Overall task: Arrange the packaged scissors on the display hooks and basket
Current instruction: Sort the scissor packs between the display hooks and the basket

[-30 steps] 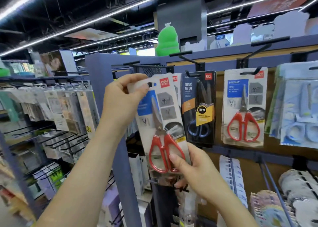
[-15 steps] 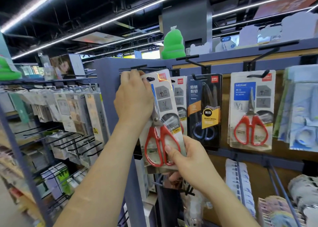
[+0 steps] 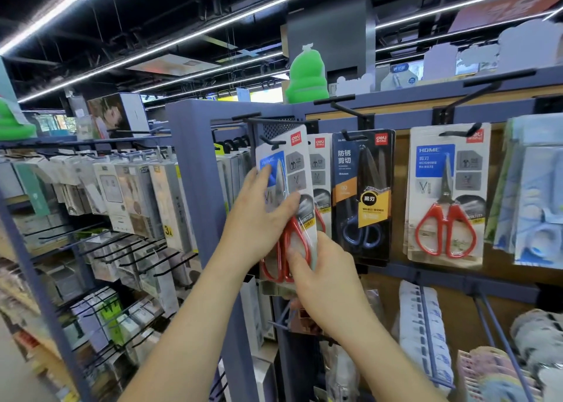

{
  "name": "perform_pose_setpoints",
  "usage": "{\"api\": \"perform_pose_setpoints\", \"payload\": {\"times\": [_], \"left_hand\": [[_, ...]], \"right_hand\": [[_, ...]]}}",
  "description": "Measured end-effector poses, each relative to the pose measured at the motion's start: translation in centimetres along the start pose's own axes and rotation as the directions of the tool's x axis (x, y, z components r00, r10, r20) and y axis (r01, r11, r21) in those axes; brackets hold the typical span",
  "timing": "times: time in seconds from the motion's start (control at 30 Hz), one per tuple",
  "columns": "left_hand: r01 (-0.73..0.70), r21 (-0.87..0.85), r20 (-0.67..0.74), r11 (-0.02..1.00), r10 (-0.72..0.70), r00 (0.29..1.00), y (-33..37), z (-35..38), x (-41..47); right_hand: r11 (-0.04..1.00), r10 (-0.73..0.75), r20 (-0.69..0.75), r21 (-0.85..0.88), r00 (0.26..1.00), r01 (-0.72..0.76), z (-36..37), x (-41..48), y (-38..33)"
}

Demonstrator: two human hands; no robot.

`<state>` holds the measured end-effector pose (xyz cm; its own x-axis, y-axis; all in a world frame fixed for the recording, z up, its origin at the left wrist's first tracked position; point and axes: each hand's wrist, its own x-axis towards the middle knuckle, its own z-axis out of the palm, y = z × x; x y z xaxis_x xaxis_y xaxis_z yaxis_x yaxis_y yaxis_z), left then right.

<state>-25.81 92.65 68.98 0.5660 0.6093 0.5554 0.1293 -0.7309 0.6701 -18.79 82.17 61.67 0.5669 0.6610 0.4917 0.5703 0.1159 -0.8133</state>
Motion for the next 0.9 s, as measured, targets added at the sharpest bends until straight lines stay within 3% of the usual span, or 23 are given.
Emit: {"api": "perform_pose_setpoints", "payload": {"times": [0.07, 0.13, 0.27, 0.47, 0.8, 0.9], "left_hand": [[0.101, -0.189, 0.103, 0.977, -0.082, 0.991, -0.9, 0.6, -0.2], [0.132, -0.254, 0.154, 0.958, -0.095, 0.983, -1.6, 1.3, 0.1], [0.130, -0.147, 0.066, 0.980, -0.122, 0.990, -2.3, 3.0, 1.7], [0.114, 0.113, -0.047, 0.987, -0.110, 0.993, -3.3, 6.3, 4.3], [0.053, 0.099, -0.127, 0.994, -0.040, 0.991, -5.3, 8.2, 4.9], [0.005, 0.189, -0.130, 0.982, 0.020, 0.991, -5.1, 7.8, 2.7]], "right_hand": [[0.997, 0.026, 0.030, -0.073, 0.999, -0.024, 0.2, 0.3, 0.5], [0.989, 0.080, 0.084, -0.135, 0.993, -0.069, 0.0, 0.8, 0.8], [0.960, 0.170, 0.152, -0.249, 0.974, -0.128, -1.0, 1.6, 1.2], [0.926, 0.212, 0.099, -0.340, 0.972, -0.167, -2.1, 0.9, 2.4], [0.957, 0.221, -0.084, -0.172, 0.972, -0.232, -6.1, -4.2, 3.4], [0.956, 0.226, -0.128, -0.159, 0.966, -0.245, -7.9, -6.1, 2.6]]}}
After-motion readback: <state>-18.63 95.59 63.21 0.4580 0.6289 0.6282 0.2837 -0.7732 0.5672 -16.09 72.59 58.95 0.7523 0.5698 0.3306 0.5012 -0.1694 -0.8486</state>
